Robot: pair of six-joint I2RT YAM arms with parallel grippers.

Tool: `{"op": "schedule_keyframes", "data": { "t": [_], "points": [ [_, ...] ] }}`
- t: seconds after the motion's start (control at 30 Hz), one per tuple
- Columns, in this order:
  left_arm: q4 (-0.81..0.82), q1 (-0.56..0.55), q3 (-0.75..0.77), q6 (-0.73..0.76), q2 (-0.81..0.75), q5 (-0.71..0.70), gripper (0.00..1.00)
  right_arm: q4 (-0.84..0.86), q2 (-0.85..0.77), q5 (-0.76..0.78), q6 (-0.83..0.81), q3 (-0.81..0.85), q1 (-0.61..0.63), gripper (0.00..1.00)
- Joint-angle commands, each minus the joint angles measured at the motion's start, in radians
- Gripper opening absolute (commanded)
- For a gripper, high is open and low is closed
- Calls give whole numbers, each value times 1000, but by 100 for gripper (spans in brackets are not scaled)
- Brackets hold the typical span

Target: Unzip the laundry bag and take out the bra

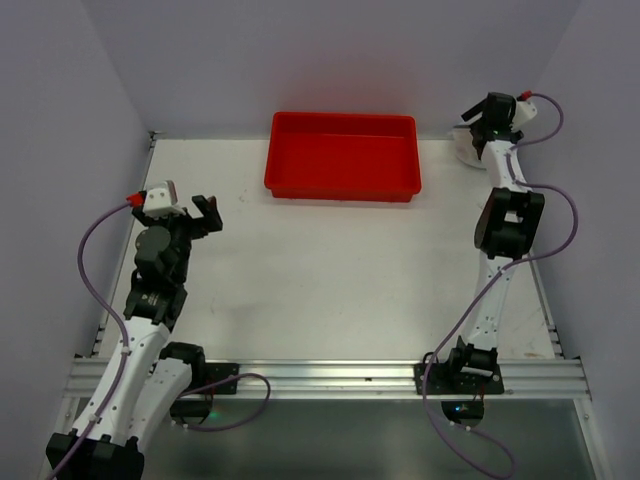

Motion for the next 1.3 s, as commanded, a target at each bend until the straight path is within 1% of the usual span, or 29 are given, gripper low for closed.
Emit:
{"op": "schedule_keyframes", "data": {
  "t": [0.0, 0.07, 0.17, 0.2, 0.27, 0.3, 0.33, 0.37, 0.47, 0.5, 0.53, 0.57, 0.6, 0.63, 0.67, 0.7, 0.73, 0.77, 0.8, 0.87, 0.9, 0.93, 1.0, 1.03, 1.1, 1.13, 1.17, 1.23, 1.27],
  "points": [
    [51, -2, -3, 28, 15, -3, 100, 124, 40, 2, -2, 55, -8, 99],
    [49, -2, -3, 30, 18, -11, 100, 117, 69, -4, -4, 101, -11, 97],
    [52, -2, -3, 33, 26, -11, 100, 86, 112, -32, 21, 161, -25, 87],
    [51, -2, -3, 33, 28, -11, 100, 86, 112, -35, 27, 156, -30, 74],
    [51, -1, -2, 33, 32, -11, 100, 91, 104, -35, 44, 138, -34, 59],
    [51, -1, -2, 31, 34, -9, 100, 94, 101, -35, 42, 132, -36, 44],
    [51, -1, -2, 33, 35, -8, 100, 92, 94, -36, 42, 123, -38, 38],
    [51, -1, 1, 33, 35, -6, 100, 91, 90, -39, 41, 118, -39, 22],
    [45, -1, 6, 33, 35, -3, 100, 103, 38, -70, 25, 57, -39, 1],
    [42, -1, 8, 31, 32, -3, 100, 115, 8, -88, 25, 22, -38, 0],
    [35, -1, 9, 33, 29, -1, 100, 144, -29, -108, 31, -71, -36, 0],
    [32, -1, 8, 31, 26, 6, 100, 162, -119, -128, 51, -124, -33, 0],
    [26, -1, 11, 31, 23, 11, 100, 184, -173, -166, 54, -184, -27, 0],
    [13, -1, 12, 31, 20, 18, 100, 222, -228, -179, 54, -297, -21, 0],
    [6, -1, 18, 31, 18, 31, 100, 239, -286, -184, 42, -352, -13, 0],
    [2, -1, 21, 31, 24, 41, 100, 247, -405, -173, 30, -408, 8, 0],
    [-14, -1, 29, 34, 31, 58, 100, 259, -464, -159, 19, -501, 21, 0],
    [-27, -1, 53, 36, 37, 98, 100, 276, -521, -148, -7, -544, 33, 0],
    [-41, -1, 66, 30, 47, 118, 100, 267, -625, -139, -13, -581, 56, 0],
    [-44, -1, 73, 30, 52, 187, 100, 209, -727, -153, -45, -661, 74, 0],
    [-46, -1, 75, 28, 52, 202, 100, 190, -777, -158, -59, -690, 102, 0],
    [-47, -2, 78, 22, 51, 218, 100, 154, -878, -161, -74, -744, 122, 0],
    [-52, -4, 93, -1, 46, 273, 100, 131, -978, -193, -140, -826, 177, 0],
    [-63, -4, 101, -15, 46, 284, 100, 103, -1065, -298, -150, -854, 205, 0],
    [-119, -4, 129, -64, 46, 293, 100, 89, -1143, -444, -147, -917, 244, 0],
    [-148, -4, 135, -75, 43, 304, 100, 89, -1213, -502, -144, -986, 264, 0],
    [-161, -4, 142, -97, 41, 330, 100, 94, -1242, -611, -136, -1018, 287, 0],
    [-198, -4, 147, -122, 35, 356, 100, 116, -1288, -703, -125, -1103, 381, 0],
    [-210, -4, 147, -139, 34, 392, 100, 130, -1318, -796, -124, -1127, 415, 0]
  ]
}}
